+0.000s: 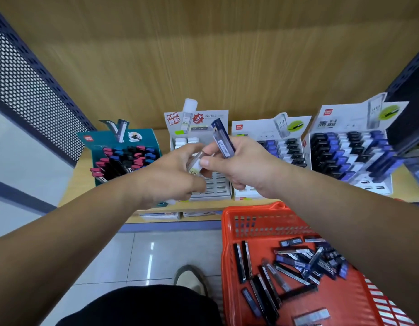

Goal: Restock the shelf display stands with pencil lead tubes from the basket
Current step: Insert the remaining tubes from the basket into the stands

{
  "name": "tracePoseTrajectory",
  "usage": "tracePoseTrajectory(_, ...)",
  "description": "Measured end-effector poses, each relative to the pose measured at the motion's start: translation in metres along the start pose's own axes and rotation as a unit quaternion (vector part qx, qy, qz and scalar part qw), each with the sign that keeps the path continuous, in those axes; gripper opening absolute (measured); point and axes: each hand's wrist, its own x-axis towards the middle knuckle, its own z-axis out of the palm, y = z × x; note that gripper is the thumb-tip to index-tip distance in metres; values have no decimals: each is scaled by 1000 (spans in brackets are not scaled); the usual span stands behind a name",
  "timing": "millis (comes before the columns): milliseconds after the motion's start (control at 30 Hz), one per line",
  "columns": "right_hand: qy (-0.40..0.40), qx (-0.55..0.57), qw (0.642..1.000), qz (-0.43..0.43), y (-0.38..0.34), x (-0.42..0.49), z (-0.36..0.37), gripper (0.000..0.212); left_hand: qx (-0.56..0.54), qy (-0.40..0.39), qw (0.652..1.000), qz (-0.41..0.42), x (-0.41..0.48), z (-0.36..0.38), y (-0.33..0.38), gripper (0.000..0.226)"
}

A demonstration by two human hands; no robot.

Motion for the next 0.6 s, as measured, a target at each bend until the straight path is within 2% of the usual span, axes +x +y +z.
tracePoseTrajectory(67, 4, 1, 1000, 23, 5, 2, -4, 8, -25, 20, 999, -17, 1, -3, 2, 69)
tracePoseTrajectory(167, 27, 52, 995, 76, 13, 5, -13, 11, -11, 71, 997, -2, 0, -13, 6, 29)
tracePoseTrajectory(233, 41, 95, 989, 103, 16, 5, -16, 14, -6, 117, 993, 30, -1, -19, 5, 17)
tracePoseTrajectory(367, 51, 133, 979, 144, 20, 3, -21, 30, 15, 241, 966, 94, 9, -29, 5, 17)
tracePoseTrajectory(433, 23, 181, 968, 174, 21, 2, -26, 35, 92, 300, 940, 136, 22, -31, 8, 18)
tracePoseTrajectory(533, -11, 269, 944, 188, 20, 2, -38, 26, 228, 287, 918, 151, 46, -31, 10, 13)
tracePoseTrajectory(600, -23, 277, 943, 183, 23, 3, -44, 21, 314, 254, 901, 160, 63, -28, 6, 21)
